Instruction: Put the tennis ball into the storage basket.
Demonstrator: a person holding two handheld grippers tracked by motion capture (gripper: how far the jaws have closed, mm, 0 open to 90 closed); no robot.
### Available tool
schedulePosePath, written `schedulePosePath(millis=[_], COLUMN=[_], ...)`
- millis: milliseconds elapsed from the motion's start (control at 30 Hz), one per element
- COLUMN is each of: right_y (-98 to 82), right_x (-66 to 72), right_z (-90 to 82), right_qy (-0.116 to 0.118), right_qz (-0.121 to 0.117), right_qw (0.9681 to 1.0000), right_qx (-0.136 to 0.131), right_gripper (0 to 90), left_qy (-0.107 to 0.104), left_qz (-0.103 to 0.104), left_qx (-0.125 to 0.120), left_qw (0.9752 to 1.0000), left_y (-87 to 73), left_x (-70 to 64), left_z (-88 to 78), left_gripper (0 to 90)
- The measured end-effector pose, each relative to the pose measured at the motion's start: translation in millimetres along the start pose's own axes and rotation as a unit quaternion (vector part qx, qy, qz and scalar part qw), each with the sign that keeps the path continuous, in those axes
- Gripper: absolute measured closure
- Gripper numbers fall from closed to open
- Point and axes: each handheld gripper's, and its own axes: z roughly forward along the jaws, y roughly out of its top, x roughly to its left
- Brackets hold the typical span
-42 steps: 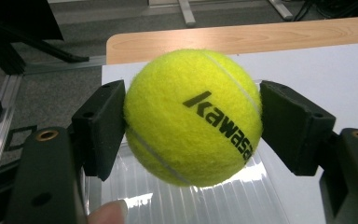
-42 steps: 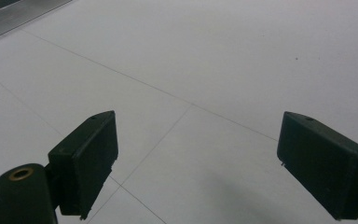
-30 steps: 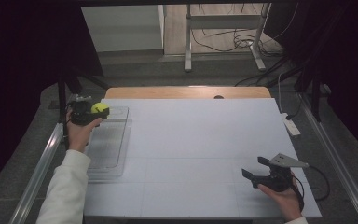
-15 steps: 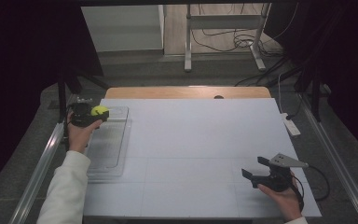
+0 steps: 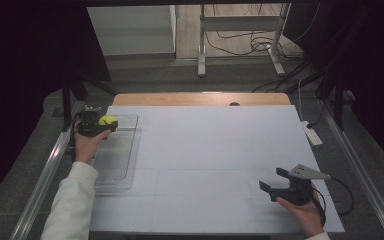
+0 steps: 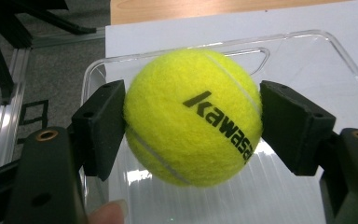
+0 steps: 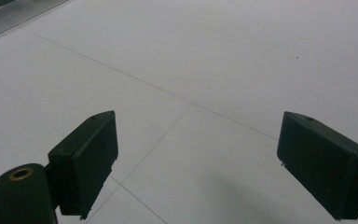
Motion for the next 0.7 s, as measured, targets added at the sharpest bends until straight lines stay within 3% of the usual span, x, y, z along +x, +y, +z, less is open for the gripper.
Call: schedulePosePath(millis=[700], right_y=[-0.1], right_x=[-0.1], right_z=[0.0], right_qy=[0.0], right_qz=[0.0], right_qw=[1.0], right_qx=[0.0], right_gripper=[12.3], left_qy=[0.006], left_qz=[0.007], left_qx=[0.02], left_qw=[0.9998], left_y=[-3.0], left_x=[0.5], left_z=[6.3], left_gripper=[26.8])
